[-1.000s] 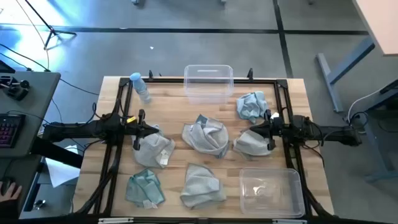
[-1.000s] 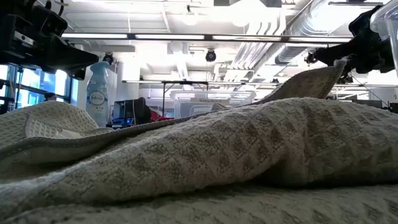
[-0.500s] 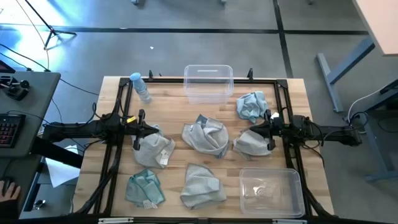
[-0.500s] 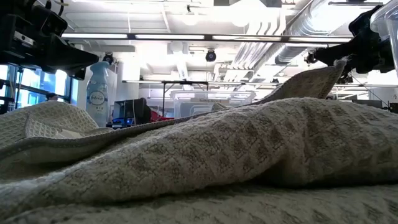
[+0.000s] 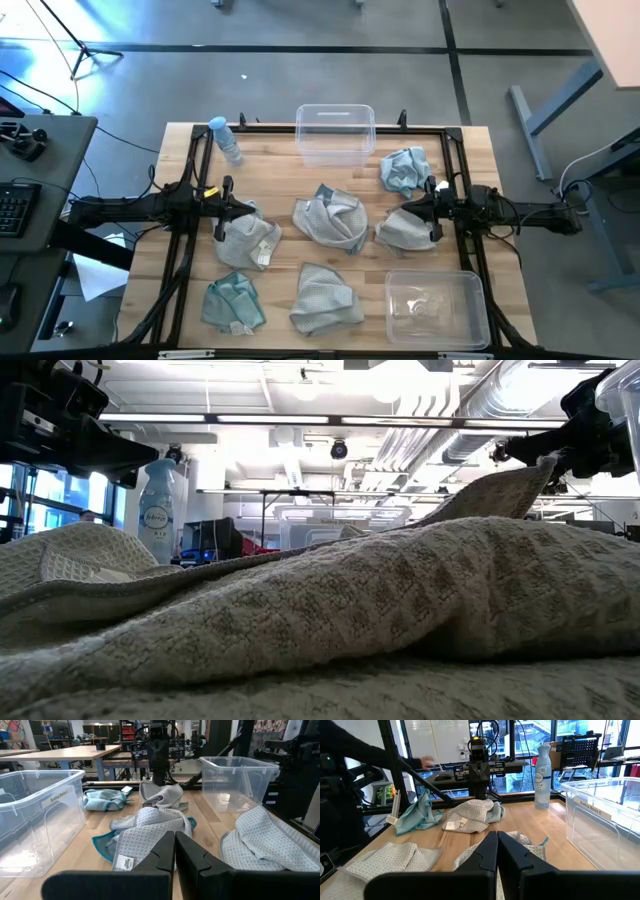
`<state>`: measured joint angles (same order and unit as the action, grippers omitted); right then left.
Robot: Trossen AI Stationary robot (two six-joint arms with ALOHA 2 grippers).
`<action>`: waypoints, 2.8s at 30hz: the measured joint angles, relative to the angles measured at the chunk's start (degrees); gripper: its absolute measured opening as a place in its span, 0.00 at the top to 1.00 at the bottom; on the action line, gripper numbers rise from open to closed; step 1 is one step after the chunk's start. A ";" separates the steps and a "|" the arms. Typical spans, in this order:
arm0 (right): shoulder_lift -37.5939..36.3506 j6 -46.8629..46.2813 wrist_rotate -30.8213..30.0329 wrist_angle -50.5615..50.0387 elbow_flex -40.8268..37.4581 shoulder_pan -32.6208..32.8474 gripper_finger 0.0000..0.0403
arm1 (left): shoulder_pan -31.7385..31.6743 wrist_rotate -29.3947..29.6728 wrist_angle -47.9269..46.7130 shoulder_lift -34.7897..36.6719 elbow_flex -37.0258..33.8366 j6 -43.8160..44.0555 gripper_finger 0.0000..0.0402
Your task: Sort microfiber towel by color & place in baskets
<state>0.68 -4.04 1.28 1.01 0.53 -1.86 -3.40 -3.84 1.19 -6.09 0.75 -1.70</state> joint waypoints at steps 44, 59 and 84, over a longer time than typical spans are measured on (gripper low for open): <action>0.00 0.00 0.00 0.00 0.01 0.01 1.00 | 0.00 -0.01 0.00 -0.02 0.00 0.00 1.00; 0.01 3.00 -3.52 0.12 -0.01 -0.03 1.00 | 0.01 0.00 0.00 0.00 0.00 -0.01 1.00; 0.12 -4.89 -11.07 -0.27 2.31 0.01 1.00 | 0.02 0.00 0.00 -0.02 0.00 0.00 1.00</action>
<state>0.80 -8.94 -9.79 0.74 2.83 -1.85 -3.38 -3.84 1.19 -6.10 0.75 -1.70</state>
